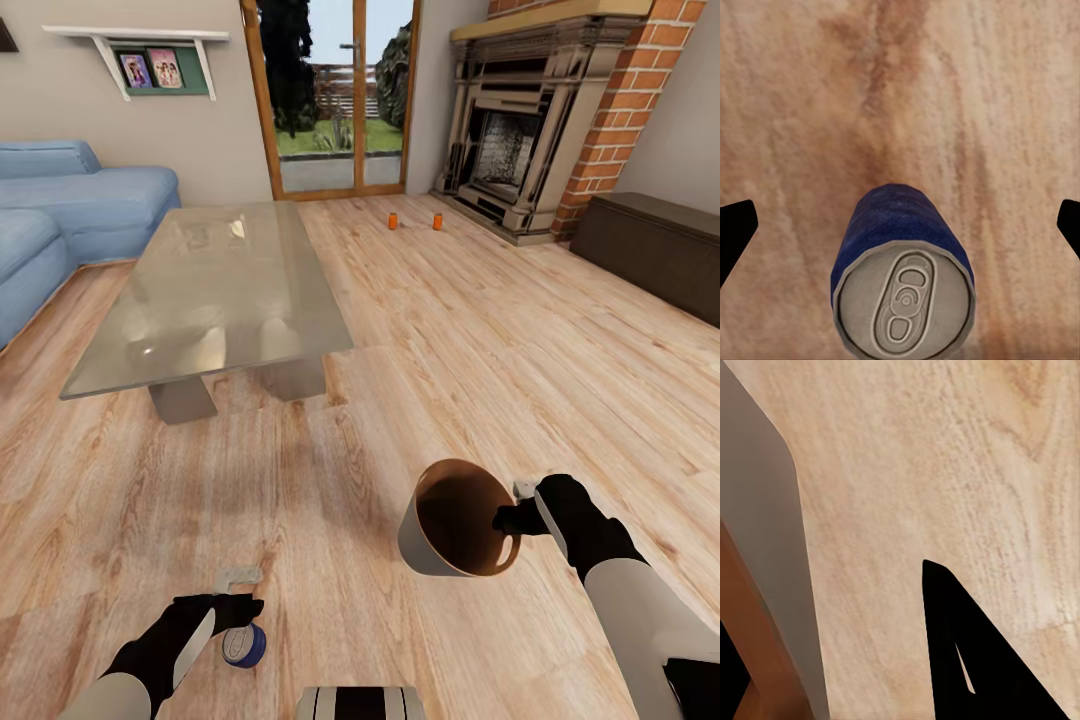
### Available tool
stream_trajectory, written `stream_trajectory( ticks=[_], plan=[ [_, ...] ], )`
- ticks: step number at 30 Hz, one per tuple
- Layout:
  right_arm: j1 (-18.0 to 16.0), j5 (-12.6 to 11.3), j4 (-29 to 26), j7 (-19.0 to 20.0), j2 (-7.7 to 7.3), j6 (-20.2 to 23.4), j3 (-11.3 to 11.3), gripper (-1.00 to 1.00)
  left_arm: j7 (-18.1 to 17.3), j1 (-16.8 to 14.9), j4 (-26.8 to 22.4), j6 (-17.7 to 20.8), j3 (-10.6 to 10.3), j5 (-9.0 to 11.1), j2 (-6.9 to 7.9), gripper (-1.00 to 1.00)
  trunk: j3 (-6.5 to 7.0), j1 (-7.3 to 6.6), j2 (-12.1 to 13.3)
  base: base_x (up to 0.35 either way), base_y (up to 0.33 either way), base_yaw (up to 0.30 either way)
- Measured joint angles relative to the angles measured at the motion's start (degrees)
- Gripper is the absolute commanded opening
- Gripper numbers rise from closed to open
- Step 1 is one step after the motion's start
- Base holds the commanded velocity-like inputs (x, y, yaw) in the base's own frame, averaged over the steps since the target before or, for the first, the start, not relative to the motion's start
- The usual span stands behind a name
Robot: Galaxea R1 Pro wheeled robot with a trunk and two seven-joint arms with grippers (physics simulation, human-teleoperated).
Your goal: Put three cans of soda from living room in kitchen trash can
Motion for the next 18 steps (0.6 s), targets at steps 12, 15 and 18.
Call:
stream_trajectory(
  ticks=[12, 15, 18],
  plan=[
    [0.0, -0.02, 0.0, 0.0, -0.03, -0.05, -0.06, -1.0, -0.03, 0.0, 0.05, 0.0, -0.04, 0.0, -0.01, 1.0, -0.04, 0.0, 0.0, 0.0, 0.0, 0.0],
    [0.0, 0.06, -0.12, -0.01, -0.08, -0.03, -0.06, -1.0, -0.01, 0.0, 0.06, -0.01, -0.04, 0.0, -0.01, 1.0, -0.04, 0.0, 0.0, 0.0, 0.0, 0.0],
    [-0.02, 0.13, -1.31, -0.01, -0.14, 0.0, -0.11, -1.0, 0.0, 0.0, 0.06, 0.0, -0.04, 0.0, -0.01, 1.0, -0.03, 0.0, 0.0, 0.0, 0.0, 0.0]
  ],
)
